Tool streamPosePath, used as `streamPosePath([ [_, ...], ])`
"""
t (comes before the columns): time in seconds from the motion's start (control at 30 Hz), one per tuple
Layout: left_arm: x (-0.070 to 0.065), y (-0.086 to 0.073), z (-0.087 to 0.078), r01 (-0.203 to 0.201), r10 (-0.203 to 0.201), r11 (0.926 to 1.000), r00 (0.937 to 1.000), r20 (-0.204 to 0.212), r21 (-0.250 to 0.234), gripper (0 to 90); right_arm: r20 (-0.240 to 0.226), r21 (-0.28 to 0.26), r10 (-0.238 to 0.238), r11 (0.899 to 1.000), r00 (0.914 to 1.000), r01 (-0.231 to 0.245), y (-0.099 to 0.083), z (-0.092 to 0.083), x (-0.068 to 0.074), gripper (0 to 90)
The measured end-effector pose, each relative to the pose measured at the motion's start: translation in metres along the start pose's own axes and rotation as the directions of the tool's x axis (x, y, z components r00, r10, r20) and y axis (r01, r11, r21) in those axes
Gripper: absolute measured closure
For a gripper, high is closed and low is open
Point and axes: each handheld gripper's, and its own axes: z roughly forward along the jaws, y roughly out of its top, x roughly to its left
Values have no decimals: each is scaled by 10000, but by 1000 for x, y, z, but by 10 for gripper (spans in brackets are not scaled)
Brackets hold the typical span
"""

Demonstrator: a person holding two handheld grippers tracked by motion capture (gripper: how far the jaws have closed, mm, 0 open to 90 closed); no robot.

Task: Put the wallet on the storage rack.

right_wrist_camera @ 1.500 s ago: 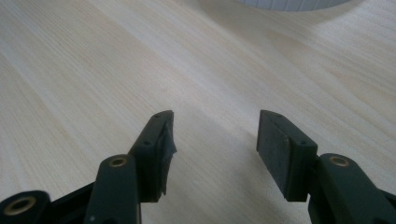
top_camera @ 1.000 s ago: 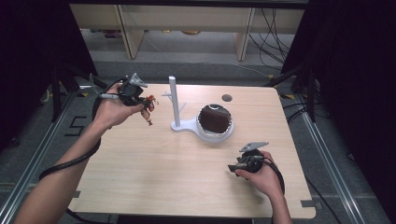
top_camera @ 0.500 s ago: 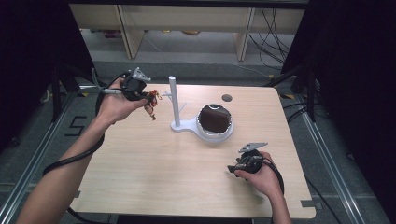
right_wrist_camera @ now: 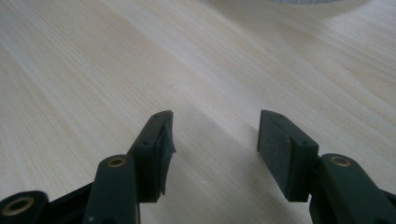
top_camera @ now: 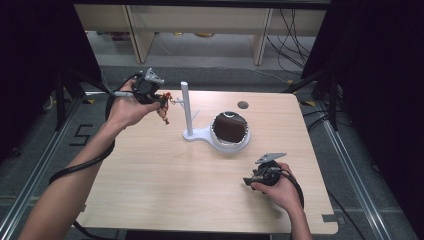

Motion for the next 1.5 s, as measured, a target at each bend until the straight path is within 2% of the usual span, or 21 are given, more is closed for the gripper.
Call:
streamPosePath([
  [0.03, 0, 0, -1, -33, 33, 10000, 10000, -11, -11, 803, 88, -5, -82, 10000, 9999, 82, 0, 1, -1, 464],
  [0.1, -1, 1, 0, -55, 55, 10000, 10000, -33, -9, 803, -72, 119, 398, 9991, 9992, -397, 0, 0, 4, 465],
  [0.2, 0, 2, 4, -11, 11, 10000, 10000, -31, 23, 802, 45, 134, -102, 9999, 9999, 101, 0, -1, 0, 464],
  [0.47, 3, -1, 15, 210, -211, 9997, 9998, 64, 106, 802, -58, 116, 2, 9999, 10000, -2, -1, 1, 0, 463],
  [0.57, 3, -6, 21, 267, -270, 9994, 9996, 113, 231, 801, -103, 180, 229, 9996, 9997, -228, -1, -1, 2, 463],
  [0.63, 3, -8, 23, 275, -278, 9992, 9996, 110, 299, 801, 35, 83, -112, 9999, 9999, 112, -1, -1, -1, 463],
  [0.7, 5, -9, 25, 157, -160, 9996, 9998, 125, 229, 801, -38, 93, 438, 9990, 9990, -437, -1, -1, 3, 463],
  [0.73, 4, -10, 25, 316, -322, 9990, 9993, 185, 328, 801, -52, 45, 315, 9995, 9995, -314, -1, -1, 2, 463],
  [0.77, 4, -10, 26, 201, -203, 9996, 9998, 82, 220, 801, -48, 93, 216, 9997, 9998, -215, -1, -2, 1, 463],
  [0.8, 4, -11, 26, 322, -327, 9990, 9993, 162, 320, 801, -40, 29, 289, 9996, 9996, -289, -1, -1, 2, 463],
  [0.83, 5, -11, 27, 191, -195, 9993, 9997, 131, 311, 801, -51, 39, 316, 9995, 9995, -316, -1, -1, 2, 463],
  [0.87, 4, -12, 27, 312, -318, 9987, 9994, 147, 394, 801, -54, 29, 296, 9996, 9995, -296, -1, -1, 2, 463],
  [0.97, 4, -15, 31, 200, -205, 9990, 9997, 116, 393, 801, 13, -33, 159, 9999, 9999, -159, -1, 0, 2, 463],
  [1.03, 4, -18, 34, 223, -232, 9985, 9996, 176, 493, 801, -42, 20, 306, 9995, 9995, -306, -1, -1, 2, 463],
  [1.07, 3, -19, 35, 243, -253, 9984, 9995, 199, 508, 801, 15, -17, 85, 10000, 10000, -85, -1, 0, 0, 463],
  [1.13, 3, -21, 38, 243, -258, 9980, 9994, 246, 581, 801, -37, 49, 404, 9992, 9992, -404, -1, -1, 3, 463],
  [1.33, 1, -25, 44, 270, -293, 9968, 9991, 291, 756, 801, -66, 33, 283, 9996, 9996, -282, -1, -1, 2, 463],
  [1.4, 0, -27, 46, 271, -297, 9964, 9991, 306, 800, 801, 11, -9, 95, 10000, 10000, -95, -1, 0, 0, 463],
  [1.43, 0, -28, 47, 286, -312, 9962, 9990, 309, 817, 801, -60, 55, 312, 9995, 9995, -312, -1, -1, 2, 463],
  [1.47, 0, -28, 47, 238, -266, 9961, 9991, 324, 846, 801, -22, -10, 31, 10000, 10000, -31, -1, 0, 0, 463],
  [1.5, 0, -29, 48, 232, -259, 9961, 9992, 306, 848, 801, 1, 1, 63, 10000, 10000, -63, -1, 0, 0, 463],
])
